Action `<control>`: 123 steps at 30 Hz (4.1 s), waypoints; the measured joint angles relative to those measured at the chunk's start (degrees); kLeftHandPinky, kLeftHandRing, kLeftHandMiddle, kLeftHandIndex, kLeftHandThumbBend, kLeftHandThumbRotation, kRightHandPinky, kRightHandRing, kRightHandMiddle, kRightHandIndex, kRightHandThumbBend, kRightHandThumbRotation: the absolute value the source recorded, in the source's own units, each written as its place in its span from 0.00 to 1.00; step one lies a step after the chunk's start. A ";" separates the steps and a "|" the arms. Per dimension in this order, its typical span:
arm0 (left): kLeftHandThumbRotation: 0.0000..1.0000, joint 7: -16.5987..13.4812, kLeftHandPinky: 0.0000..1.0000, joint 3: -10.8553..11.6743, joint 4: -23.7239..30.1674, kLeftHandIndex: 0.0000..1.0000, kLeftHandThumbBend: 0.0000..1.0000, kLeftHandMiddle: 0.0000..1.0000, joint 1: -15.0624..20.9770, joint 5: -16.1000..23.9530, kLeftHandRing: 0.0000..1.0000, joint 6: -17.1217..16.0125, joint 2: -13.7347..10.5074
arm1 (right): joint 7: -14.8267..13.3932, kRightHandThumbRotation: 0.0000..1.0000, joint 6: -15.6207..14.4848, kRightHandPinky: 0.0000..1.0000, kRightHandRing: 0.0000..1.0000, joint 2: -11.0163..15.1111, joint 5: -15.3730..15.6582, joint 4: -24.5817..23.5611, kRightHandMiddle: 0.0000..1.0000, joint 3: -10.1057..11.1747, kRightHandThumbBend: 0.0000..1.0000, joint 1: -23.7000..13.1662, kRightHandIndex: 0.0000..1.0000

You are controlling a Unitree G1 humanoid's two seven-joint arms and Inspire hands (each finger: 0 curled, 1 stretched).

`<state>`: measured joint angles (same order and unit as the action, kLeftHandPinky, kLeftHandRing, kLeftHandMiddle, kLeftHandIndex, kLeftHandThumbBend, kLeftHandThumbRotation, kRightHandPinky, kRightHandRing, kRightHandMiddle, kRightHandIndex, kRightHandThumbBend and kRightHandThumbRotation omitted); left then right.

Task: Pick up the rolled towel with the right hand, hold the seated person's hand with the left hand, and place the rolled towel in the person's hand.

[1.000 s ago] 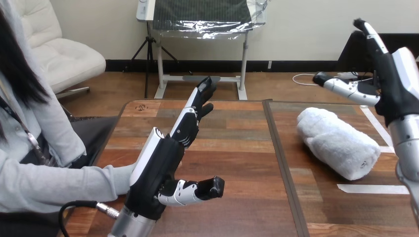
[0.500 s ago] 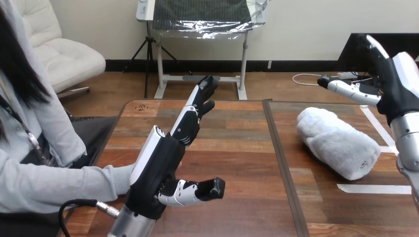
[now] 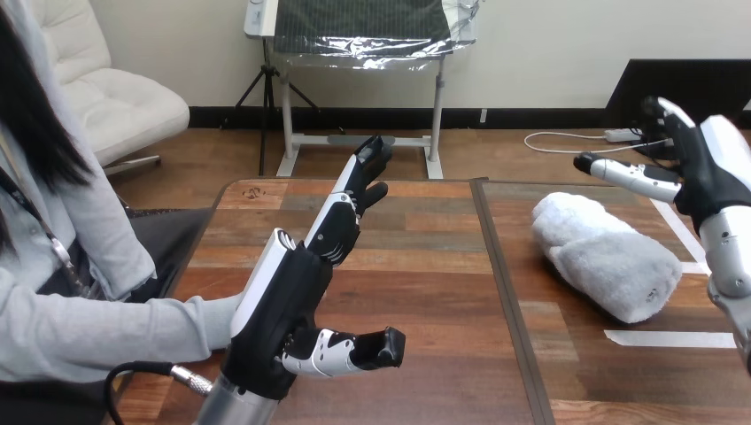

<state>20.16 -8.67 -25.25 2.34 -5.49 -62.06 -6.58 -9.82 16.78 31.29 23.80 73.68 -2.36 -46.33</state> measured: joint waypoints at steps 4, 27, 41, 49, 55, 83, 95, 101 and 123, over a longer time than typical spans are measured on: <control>0.71 0.08 0.96 0.00 0.46 1.00 1.00 1.00 -0.11 -0.06 1.00 0.00 0.00 | 0.35 0.62 -2.33 0.62 0.78 0.00 0.46 1.07 0.89 -0.69 1.00 -0.80 0.93; 0.66 0.87 0.99 -0.78 3.00 1.00 1.00 1.00 -0.92 -0.84 1.00 0.15 -0.04 | 3.72 0.60 -9.09 0.57 0.72 -0.02 3.05 3.79 0.76 -5.76 1.00 -1.19 0.93; 0.65 0.86 0.99 -1.62 5.21 1.00 1.00 1.00 -2.57 -1.23 1.00 0.01 -0.04 | 4.47 0.66 -11.12 0.57 0.76 -0.33 5.96 4.19 0.79 -9.44 1.00 -1.18 0.92; 0.66 0.79 0.99 -1.80 7.49 1.00 1.00 1.00 -3.85 -0.94 1.00 -0.22 -0.04 | 4.66 0.68 -12.65 0.65 0.82 -1.05 8.30 4.32 0.85 -12.16 1.00 -1.03 0.91; 0.67 0.76 0.98 -1.90 9.27 1.00 1.00 1.00 -4.86 -0.96 1.00 -0.40 -0.02 | 5.15 0.69 -14.47 0.67 0.84 -1.96 9.52 4.40 0.86 -13.64 1.00 -0.98 0.91; 0.70 0.32 0.93 -2.75 12.76 1.00 1.00 1.00 -7.98 -2.01 1.00 -1.31 0.00 | 4.88 0.62 -19.30 0.55 0.78 -4.89 11.85 5.02 0.82 -17.80 0.99 -0.81 0.85; 0.69 0.34 0.95 -3.92 14.14 1.00 1.00 1.00 -9.02 -2.79 1.00 -0.76 -0.23 | 3.91 0.48 -19.62 0.42 0.59 -5.00 13.10 5.01 0.66 -19.65 0.94 -0.80 0.73; 0.71 0.25 0.95 -3.87 14.40 1.00 1.00 1.00 -9.04 -2.36 1.00 -0.76 -0.23 | 3.48 0.31 -19.26 0.39 0.54 -5.01 12.35 5.01 0.63 -19.24 0.91 -0.63 0.69; 0.73 -0.03 0.96 -3.61 14.61 1.00 1.00 1.00 -9.14 -1.84 1.00 -0.65 -0.36 | 0.68 0.00 -14.70 0.44 0.56 -5.46 7.94 4.68 0.61 -15.70 0.85 0.58 0.49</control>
<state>20.12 -12.29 -10.64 -6.80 -7.33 -62.71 -6.94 -9.14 2.08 25.83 31.74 78.36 -18.06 -45.75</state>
